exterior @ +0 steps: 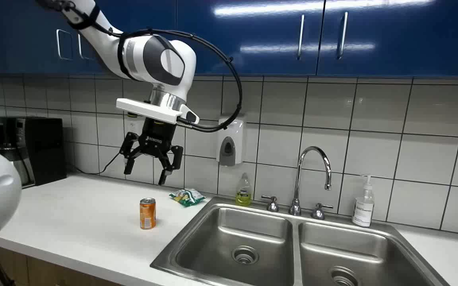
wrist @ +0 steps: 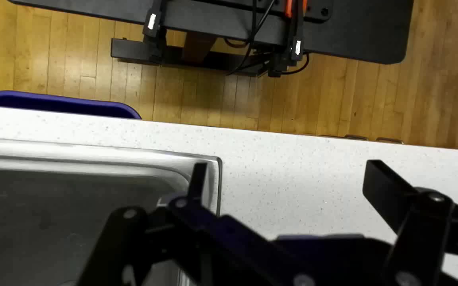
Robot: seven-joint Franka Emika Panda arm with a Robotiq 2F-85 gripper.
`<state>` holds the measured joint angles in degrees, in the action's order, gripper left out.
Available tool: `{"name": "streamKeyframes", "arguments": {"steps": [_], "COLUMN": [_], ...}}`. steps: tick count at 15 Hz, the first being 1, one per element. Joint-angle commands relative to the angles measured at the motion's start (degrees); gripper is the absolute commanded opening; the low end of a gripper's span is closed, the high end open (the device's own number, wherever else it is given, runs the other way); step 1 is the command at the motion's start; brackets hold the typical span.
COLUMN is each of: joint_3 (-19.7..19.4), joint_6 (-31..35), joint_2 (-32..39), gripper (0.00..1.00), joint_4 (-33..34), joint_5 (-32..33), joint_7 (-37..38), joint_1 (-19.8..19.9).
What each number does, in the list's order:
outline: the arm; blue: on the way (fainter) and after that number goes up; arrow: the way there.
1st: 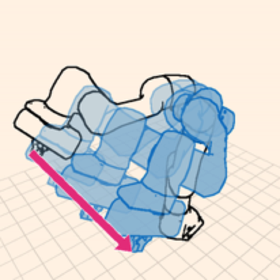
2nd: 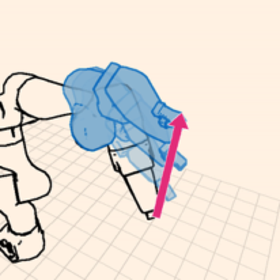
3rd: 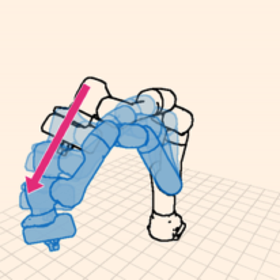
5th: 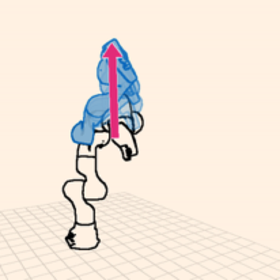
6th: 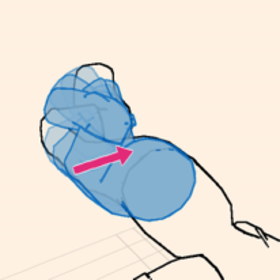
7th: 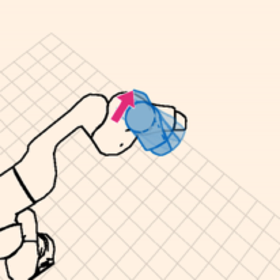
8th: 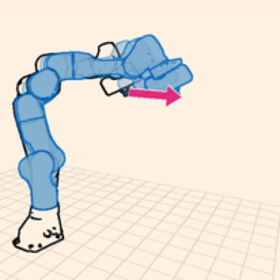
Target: Put the can in the sink
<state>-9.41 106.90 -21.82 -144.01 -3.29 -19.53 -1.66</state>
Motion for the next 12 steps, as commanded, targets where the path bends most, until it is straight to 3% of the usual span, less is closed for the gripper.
{"name": "streamKeyframes", "arguments": {"steps": [1,7,12], "joint_3": [0.96,1.19,3.84], "joint_6": [-0.17,0.32,6.33], "joint_2": [0.10,0.01,-1.77], "gripper": [1.00,1.00,1.00], "joint_4": [0.11,0.05,-2.64], "joint_5": [-0.32,-0.45,-0.62], "joint_7": [-0.28,0.20,3.14], "joint_1": [1.00,0.91,0.03]}}
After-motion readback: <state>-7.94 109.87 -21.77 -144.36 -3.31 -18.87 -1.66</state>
